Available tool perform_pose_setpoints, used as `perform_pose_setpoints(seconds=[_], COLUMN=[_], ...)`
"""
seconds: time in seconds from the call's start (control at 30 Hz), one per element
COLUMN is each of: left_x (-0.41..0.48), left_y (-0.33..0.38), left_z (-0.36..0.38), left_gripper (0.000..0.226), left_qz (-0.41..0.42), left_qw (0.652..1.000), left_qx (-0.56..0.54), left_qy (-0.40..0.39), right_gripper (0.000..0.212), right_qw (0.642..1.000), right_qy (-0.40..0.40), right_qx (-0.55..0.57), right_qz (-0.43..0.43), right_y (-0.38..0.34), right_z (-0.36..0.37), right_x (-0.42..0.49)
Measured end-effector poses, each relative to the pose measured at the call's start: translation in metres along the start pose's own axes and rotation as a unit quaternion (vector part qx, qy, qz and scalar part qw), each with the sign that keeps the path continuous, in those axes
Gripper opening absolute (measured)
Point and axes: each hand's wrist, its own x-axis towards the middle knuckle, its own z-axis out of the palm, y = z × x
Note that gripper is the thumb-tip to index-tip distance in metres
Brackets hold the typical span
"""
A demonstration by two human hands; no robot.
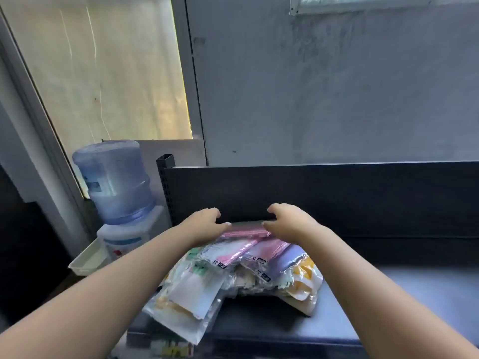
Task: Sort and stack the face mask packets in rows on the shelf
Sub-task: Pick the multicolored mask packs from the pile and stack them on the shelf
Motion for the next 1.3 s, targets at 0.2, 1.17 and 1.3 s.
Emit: perform_pose_setpoints(seconds=[0.2, 1.17, 1.3], left_x=[-0.013, -0.012, -0.022], left_y=[0.007, 0.001, 0.006], left_z=[0.022, 0.016, 0.011], left_gripper=[0.042, 0.014, 0.016], left_qz=[-0.027, -0.14, -0.128], left_qw=[0.997, 0.897, 0.886], left_qx=[0.038, -0.418, -0.445], left_qy=[-0.068, -0.017, -0.019], right_gripper=[0.029, 0.007, 0.006], right_qw=[0.997, 0.861, 0.787], right_qy=[-0.054, 0.274, 0.284], right_qx=[-0.055, 0.425, 0.544], right_qz=[0.028, 0.053, 0.066], right_y=[0.01, 0.023, 0.029], right_z=[0.023, 0.016, 0.007], right_x=[-0.008, -0.012, -0.035])
